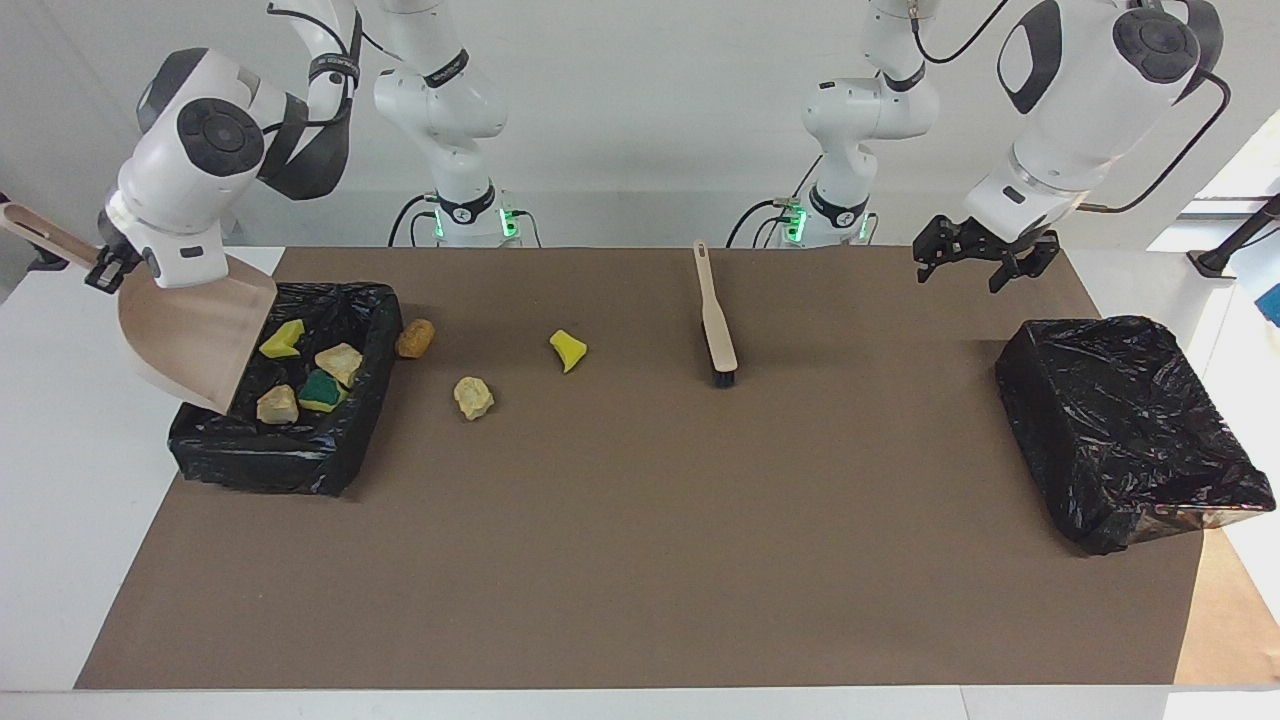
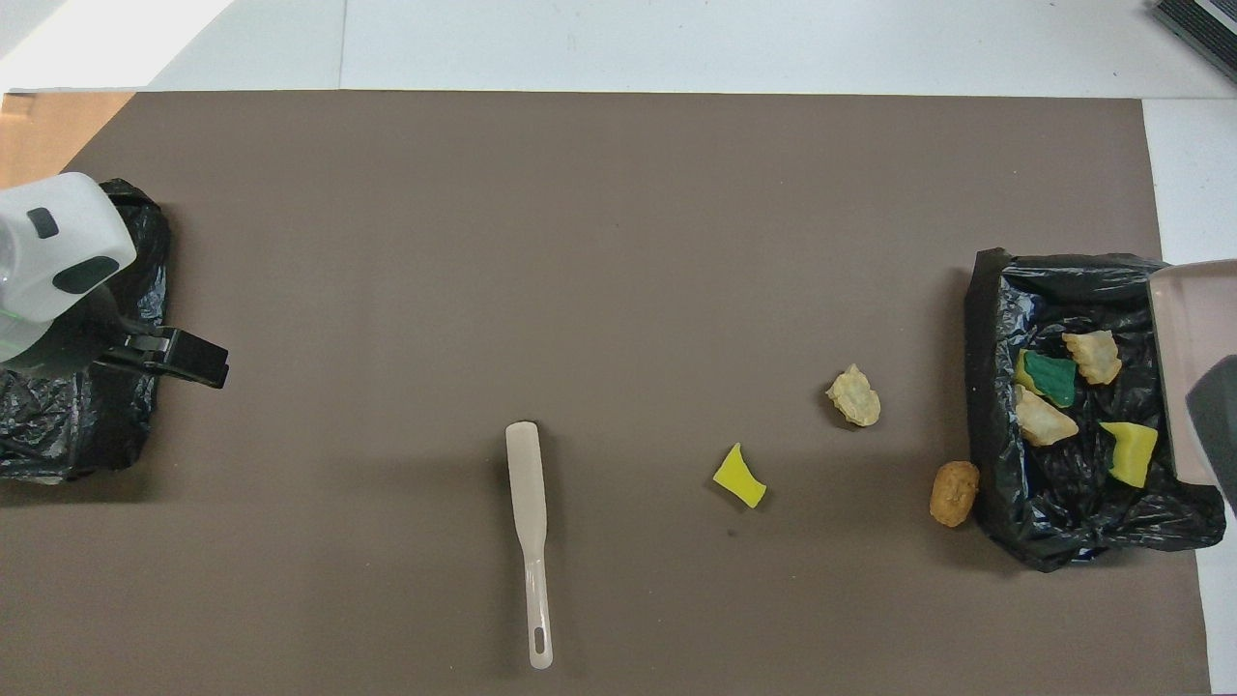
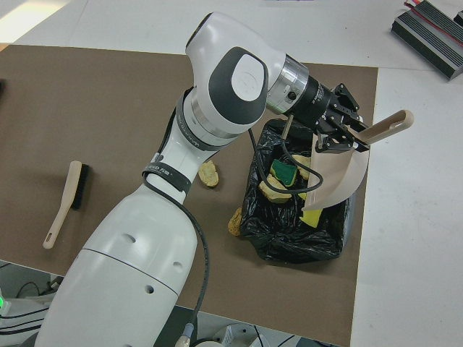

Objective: Sweep and dump trash in bin
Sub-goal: 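Tip the dustpan to dump pieces into the bag while the left gripper releases the brush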

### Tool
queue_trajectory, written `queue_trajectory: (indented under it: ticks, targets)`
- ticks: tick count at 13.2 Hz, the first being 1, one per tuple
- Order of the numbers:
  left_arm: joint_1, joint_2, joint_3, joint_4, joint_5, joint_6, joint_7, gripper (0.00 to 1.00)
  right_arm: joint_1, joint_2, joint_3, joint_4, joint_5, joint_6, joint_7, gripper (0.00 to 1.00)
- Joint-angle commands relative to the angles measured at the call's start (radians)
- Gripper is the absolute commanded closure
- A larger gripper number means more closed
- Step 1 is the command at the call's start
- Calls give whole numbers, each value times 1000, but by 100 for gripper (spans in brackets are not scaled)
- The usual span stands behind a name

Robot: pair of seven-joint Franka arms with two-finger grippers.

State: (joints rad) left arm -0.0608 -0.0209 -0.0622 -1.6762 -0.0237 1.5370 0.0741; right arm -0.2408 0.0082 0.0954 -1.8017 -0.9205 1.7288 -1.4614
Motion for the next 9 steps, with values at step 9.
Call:
queue_trajectory:
  ticks: [9]
  targets:
    - [12,-1,-11,10,15,3,-103,0,127,30,101,44,513,17,623,100]
